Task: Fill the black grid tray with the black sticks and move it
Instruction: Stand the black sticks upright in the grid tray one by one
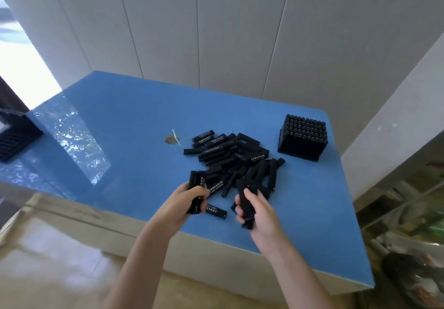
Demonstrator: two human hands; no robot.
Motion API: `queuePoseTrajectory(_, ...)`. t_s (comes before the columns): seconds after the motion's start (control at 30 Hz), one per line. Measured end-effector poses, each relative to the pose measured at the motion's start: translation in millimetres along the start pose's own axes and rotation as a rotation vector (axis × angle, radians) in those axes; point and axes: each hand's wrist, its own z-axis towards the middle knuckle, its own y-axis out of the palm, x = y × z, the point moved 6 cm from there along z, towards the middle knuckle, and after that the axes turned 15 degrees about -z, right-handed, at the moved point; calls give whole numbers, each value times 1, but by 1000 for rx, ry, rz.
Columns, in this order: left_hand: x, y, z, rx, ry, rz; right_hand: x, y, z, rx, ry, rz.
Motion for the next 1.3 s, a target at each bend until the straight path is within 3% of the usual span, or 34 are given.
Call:
queuePoseTrajectory(0.1, 12, -36, -30, 62, 83, -136, 3, 45, 0, -74, 32, 129)
queuePoseTrajectory(0.23, 26, -96, -63, 155, 150, -253, 16, 112, -10, -162, 35, 81)
queuePoseTrajectory(0.4, 49, -177, -101, 262, 195, -245, 35, 214, -32, -243, 13, -32)
queuePoseTrajectory(0.63, 87, -284, -139, 243, 207, -192, 74, 361, -54, -359, 1, -72)
queuePoseTrajectory(0.8, 110, -356, -162, 316, 247, -219, 92, 438, -61, -424, 26, -167)
queuePoseTrajectory(1.13, 152, -486, -158, 547, 404, -430, 105, 546, -2, -585, 213, -8)
queuePoseTrajectory(1.3, 187, -539, -123, 581, 410, -427, 99, 592, 57, -530, 301, 59)
